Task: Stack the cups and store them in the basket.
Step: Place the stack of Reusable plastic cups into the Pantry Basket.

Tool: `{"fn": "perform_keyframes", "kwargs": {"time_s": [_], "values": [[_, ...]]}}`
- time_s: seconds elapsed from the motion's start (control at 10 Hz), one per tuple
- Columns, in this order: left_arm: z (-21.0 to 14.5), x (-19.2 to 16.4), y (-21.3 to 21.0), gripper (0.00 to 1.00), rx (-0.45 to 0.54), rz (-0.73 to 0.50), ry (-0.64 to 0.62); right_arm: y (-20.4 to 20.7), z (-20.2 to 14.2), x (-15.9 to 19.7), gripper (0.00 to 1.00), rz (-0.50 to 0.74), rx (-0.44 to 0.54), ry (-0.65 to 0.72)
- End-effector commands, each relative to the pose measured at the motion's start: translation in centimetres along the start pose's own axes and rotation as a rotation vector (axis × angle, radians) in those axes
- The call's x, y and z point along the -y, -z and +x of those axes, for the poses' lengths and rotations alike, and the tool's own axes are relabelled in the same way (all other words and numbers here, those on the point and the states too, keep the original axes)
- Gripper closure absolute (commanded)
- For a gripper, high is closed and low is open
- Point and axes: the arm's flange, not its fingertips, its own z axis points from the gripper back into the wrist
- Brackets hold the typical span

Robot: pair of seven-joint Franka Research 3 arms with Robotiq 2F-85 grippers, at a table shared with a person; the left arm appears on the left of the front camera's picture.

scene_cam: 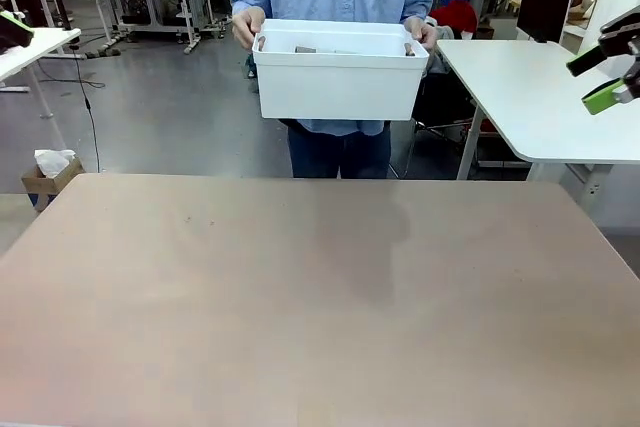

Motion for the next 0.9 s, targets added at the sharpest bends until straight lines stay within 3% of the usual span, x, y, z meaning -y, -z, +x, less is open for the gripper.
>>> {"fn": "perform_keyframes", "kwargs": {"time_s": [0.0, 0.8], "values": [[0.37, 0.07, -0.10, 0.00, 0.018, -0.004, 0.000, -0.24, 0.42, 0.12, 0.00, 0.005, 0.012, 0.016], [0.37, 0.07, -0.10, 0.00, 0.018, -0.004, 0.000, -0.24, 0.42, 0.12, 0.00, 0.005, 0.012, 0.016]]}}
